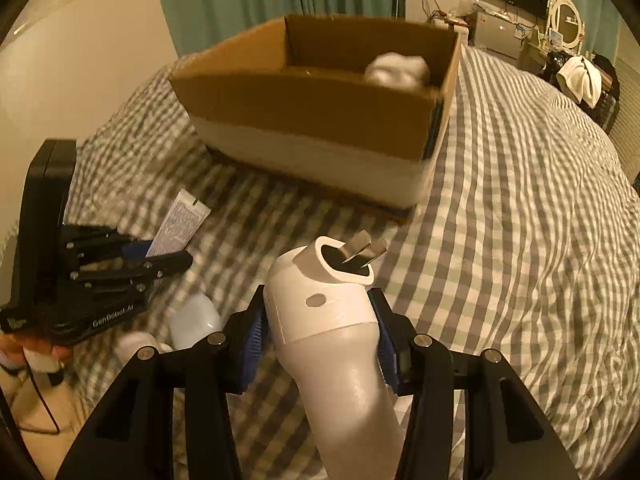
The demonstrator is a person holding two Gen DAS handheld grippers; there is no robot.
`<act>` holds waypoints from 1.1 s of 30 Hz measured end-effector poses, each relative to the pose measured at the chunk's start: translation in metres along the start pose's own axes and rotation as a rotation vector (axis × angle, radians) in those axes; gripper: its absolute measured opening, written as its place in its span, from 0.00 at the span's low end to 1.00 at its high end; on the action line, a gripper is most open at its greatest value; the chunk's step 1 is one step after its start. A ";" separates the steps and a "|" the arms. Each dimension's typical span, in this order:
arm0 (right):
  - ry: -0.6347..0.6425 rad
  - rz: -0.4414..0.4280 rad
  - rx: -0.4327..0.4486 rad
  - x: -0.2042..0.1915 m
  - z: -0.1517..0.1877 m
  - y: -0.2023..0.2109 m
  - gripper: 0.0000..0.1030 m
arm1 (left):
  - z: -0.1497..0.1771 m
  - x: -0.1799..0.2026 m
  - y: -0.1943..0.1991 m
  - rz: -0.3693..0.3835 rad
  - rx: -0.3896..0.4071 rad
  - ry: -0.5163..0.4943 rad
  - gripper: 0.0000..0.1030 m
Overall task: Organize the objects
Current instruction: 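Place the tube and hair dryer into the box and open both tools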
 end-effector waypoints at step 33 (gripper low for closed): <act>0.063 -0.006 0.234 -0.071 -0.159 0.135 0.46 | -0.184 -0.062 0.143 -0.061 0.264 0.000 0.17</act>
Point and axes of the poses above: each gripper's, at about its wrist camera, not at the fingertips, and y roughly against the way its jaws point, x to its right, z to its underside, the point moved 1 cm from there along -y, roughly the way its jaws point, and after that the axes turned 13 degrees about -y, right-handed, at the moved point
